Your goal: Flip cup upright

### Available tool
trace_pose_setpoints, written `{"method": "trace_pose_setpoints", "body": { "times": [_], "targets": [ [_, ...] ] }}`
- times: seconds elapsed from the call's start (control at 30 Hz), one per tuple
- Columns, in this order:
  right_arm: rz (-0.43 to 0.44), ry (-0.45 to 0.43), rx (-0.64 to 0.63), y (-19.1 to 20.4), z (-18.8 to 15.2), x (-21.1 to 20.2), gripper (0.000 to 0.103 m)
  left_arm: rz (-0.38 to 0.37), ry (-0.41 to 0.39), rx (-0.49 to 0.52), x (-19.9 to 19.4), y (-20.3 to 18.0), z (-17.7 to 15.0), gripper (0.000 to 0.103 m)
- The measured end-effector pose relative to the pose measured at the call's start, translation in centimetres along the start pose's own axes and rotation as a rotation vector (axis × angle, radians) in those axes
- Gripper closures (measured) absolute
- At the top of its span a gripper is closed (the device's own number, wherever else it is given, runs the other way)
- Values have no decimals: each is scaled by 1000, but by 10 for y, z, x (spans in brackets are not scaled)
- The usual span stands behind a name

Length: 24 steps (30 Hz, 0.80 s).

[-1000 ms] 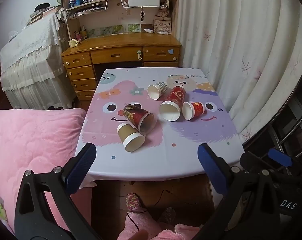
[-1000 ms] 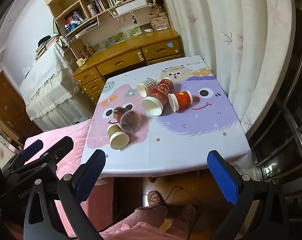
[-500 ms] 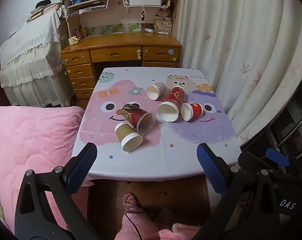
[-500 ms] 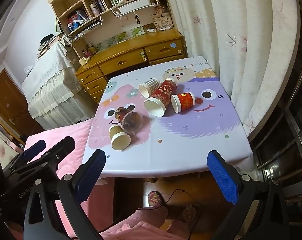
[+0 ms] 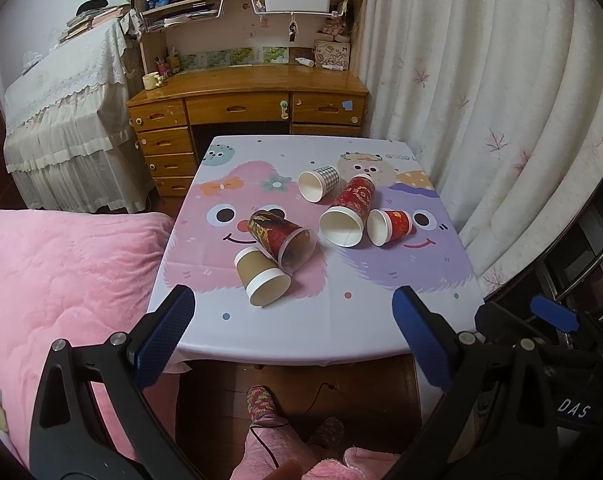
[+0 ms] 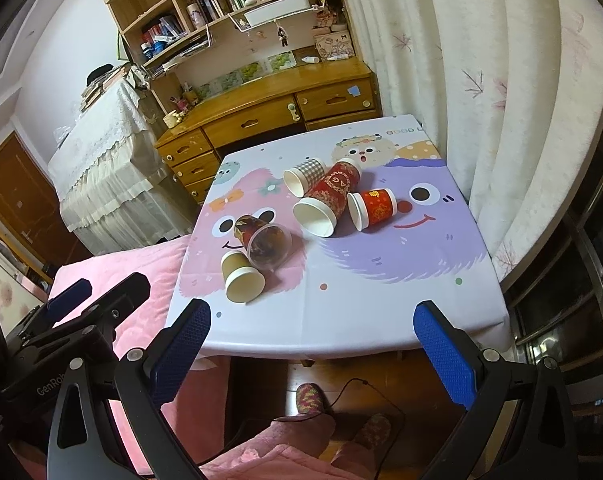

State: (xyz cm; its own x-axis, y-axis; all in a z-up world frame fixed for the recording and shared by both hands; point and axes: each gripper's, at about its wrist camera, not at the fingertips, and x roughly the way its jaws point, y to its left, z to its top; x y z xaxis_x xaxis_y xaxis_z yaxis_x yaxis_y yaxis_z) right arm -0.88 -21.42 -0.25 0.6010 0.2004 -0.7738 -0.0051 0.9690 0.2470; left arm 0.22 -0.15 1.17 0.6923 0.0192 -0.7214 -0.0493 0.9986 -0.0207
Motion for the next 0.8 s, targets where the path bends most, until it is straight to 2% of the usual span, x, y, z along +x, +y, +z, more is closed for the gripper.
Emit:
{"method": "trace_pose_setpoints", "body": {
  "times": [0.37, 0.8],
  "targets": [
    [13, -14, -23, 8, 15, 12, 0, -12, -8, -13, 10, 6, 14, 6],
    [-17, -33, -31, 31, 49, 33, 0, -82, -5, 0, 42, 27, 49, 8]
  ]
}}
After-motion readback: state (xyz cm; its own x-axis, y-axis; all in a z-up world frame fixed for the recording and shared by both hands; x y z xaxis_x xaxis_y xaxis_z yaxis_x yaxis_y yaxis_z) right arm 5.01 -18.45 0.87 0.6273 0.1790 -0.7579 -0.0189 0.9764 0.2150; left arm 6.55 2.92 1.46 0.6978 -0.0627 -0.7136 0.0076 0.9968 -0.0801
